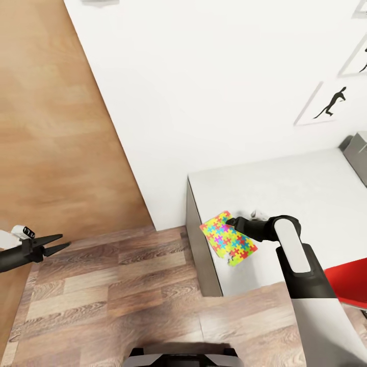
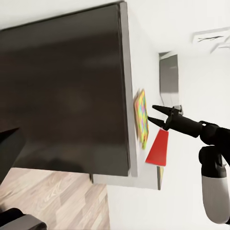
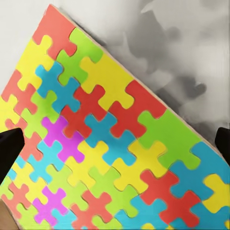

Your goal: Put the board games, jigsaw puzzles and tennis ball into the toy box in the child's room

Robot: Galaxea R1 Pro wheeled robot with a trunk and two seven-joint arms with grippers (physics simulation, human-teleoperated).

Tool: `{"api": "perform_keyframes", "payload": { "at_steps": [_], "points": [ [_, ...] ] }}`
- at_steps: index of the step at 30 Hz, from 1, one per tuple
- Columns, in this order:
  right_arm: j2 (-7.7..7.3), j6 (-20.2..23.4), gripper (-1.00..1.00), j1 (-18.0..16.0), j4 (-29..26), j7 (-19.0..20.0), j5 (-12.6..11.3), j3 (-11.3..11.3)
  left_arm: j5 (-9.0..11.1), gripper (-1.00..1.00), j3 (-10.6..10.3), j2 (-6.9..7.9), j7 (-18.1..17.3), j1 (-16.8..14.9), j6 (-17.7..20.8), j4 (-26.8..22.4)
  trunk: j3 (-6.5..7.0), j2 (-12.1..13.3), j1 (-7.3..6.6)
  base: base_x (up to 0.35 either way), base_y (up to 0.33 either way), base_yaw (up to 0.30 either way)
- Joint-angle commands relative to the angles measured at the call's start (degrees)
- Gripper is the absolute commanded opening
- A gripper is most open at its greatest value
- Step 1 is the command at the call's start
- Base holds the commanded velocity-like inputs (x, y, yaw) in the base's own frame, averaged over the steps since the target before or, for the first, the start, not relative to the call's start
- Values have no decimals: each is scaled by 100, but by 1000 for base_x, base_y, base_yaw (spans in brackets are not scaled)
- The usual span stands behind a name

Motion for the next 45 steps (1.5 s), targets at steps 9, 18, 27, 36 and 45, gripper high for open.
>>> {"api": "perform_keyframes", "payload": {
  "at_steps": [9,18,27,36,45],
  "points": [
    [2,13,100,-4,-6,-60,-56,4,15,100,-22,7,-23,-5,61,2,-9,-10,1,-56,19,0],
    [-1,13,100,3,-9,-60,-56,4,15,100,-22,5,-23,-5,62,2,-9,-10,1,-1,72,0],
    [5,13,100,4,-5,-60,-56,4,15,100,-22,6,-28,-5,60,2,-9,-10,1,0,71,0],
    [5,13,100,4,-5,-60,-56,4,15,100,-22,12,-32,-5,62,2,-9,-10,1,0,55,0],
    [2,13,100,4,-11,-60,-61,4,15,100,-22,13,-32,-5,59,2,-8,-10,1,0,9,-2]
  ]
}}
